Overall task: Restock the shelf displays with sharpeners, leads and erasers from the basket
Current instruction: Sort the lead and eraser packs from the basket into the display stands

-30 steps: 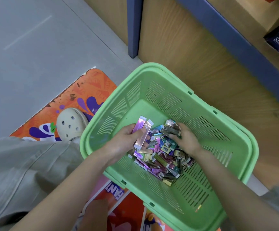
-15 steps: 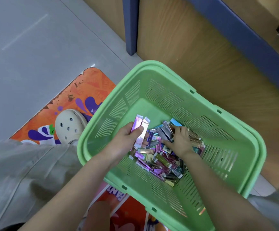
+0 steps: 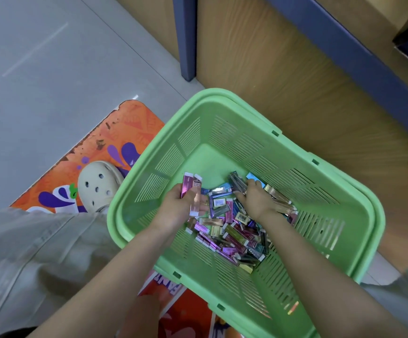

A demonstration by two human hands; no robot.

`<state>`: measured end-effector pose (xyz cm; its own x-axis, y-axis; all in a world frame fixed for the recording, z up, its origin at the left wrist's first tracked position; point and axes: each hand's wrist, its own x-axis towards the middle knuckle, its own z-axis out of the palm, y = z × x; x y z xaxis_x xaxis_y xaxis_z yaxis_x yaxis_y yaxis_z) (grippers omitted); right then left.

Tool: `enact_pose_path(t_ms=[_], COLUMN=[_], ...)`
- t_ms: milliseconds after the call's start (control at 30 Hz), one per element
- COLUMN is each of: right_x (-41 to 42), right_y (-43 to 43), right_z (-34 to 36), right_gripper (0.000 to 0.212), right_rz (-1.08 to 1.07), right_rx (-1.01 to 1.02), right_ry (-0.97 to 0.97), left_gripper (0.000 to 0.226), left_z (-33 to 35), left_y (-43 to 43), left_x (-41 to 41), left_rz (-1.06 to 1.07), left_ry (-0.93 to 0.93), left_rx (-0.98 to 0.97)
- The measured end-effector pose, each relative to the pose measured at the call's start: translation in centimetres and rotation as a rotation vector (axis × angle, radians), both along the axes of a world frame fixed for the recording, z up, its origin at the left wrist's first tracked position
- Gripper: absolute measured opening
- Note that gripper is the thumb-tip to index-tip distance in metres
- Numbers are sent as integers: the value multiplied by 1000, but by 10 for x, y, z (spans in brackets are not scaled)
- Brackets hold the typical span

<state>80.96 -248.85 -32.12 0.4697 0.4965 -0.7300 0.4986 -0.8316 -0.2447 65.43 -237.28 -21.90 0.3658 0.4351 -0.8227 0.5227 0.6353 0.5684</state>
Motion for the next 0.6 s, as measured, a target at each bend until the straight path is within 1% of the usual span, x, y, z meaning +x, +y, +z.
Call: enact_pose_path(t_ms=[67, 133, 233, 300, 367, 433, 467, 533, 600], right_x=[-5, -15, -33, -44, -51, -57, -60, -65, -63], right_y=[2, 4, 7, 9, 12, 16, 17, 16, 10], right_z=[16, 36, 58, 67, 75, 84, 87, 94, 98], right_gripper=[51, 50, 48, 44, 41, 41, 41, 43, 45], right_rz=[-31, -112, -134, -122, -124, -132, -126, -66, 14], right_rx=[110, 248, 382, 441, 474, 498, 517, 554, 578], right_ry=[34, 116, 199, 212, 202, 186, 199, 274, 344], left_gripper=[18, 20, 28, 32, 37, 35, 37, 39, 32], left_z=[-5, -11, -10, -5, 5, 7, 6, 6, 4], left_y=[0, 0, -3, -7, -8, -8, -7, -4, -1], left_x=[5, 10, 19, 24, 27, 27, 27, 26, 24], left_rz=[41, 87, 130, 191, 216, 146, 137, 127, 88], left_ry=[41, 71, 63, -1, -115, -220, -230, -191, -131], left_rx=[-6, -20, -56, -101, -154, -136, -111, -37, 60])
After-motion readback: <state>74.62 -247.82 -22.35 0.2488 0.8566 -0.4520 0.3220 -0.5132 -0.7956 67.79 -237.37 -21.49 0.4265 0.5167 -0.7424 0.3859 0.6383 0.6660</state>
